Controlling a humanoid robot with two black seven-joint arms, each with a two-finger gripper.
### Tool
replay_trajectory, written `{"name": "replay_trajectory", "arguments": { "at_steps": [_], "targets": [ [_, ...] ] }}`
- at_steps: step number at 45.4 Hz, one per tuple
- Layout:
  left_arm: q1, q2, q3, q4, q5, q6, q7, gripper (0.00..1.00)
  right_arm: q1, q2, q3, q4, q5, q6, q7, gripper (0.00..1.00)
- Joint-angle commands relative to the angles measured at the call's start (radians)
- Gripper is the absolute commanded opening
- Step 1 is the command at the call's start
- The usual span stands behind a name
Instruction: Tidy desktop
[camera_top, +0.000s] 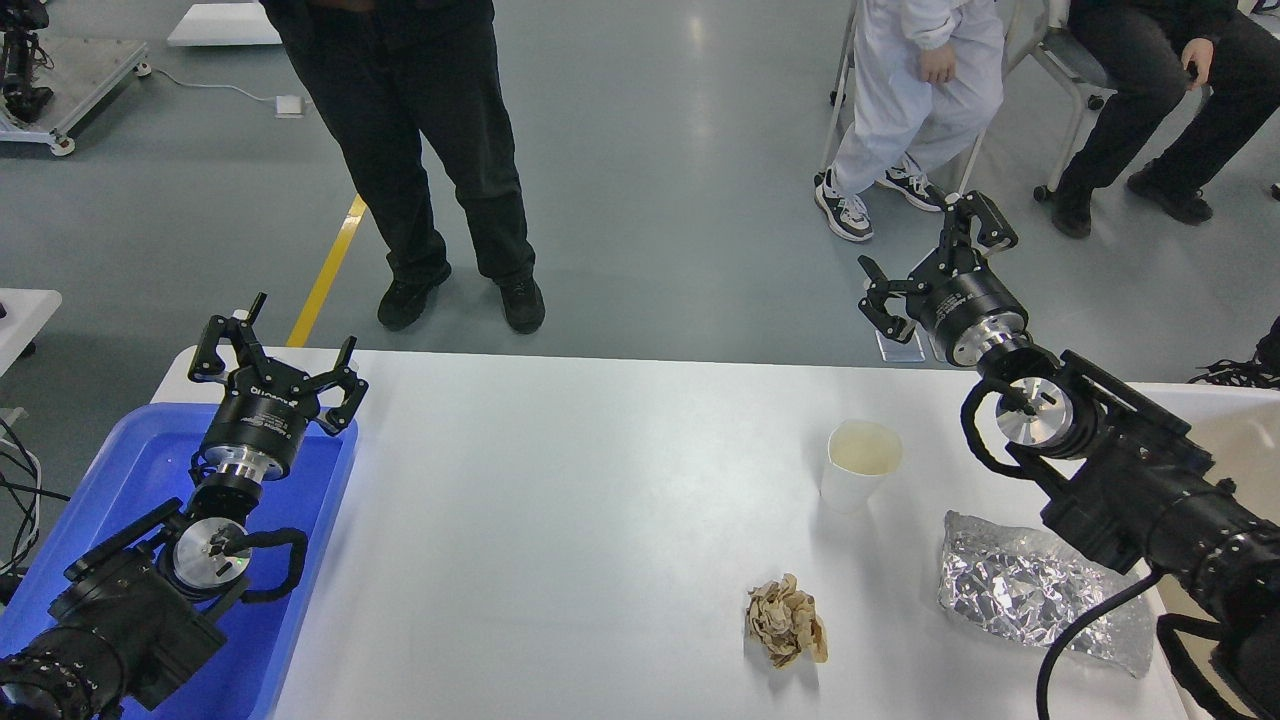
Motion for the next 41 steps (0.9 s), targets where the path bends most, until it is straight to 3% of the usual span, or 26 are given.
{"name": "replay_trajectory", "arguments": {
  "at_steps": [1, 18, 41],
  "targets": [
    [0.000, 0.000, 0.000, 0.000, 0.000, 0.000, 0.000, 1.00, 0.015, -0.032, -0.020, 0.023, -0.062, 0.024, -0.003, 1.00],
    [0.000, 0.000, 0.000, 0.000, 0.000, 0.000, 0.000, 1.00, 0.002, -0.117, -0.095, 0.213, -0.332, 0.082, 0.000, 1.00],
    [-0.002, 0.000, 0.000, 0.000, 0.000, 0.000, 0.000, 1.00, 0.037, -0.201, -0.225, 0.229, -0.991, 0.084, 0.009, 1.00]
  ]
}}
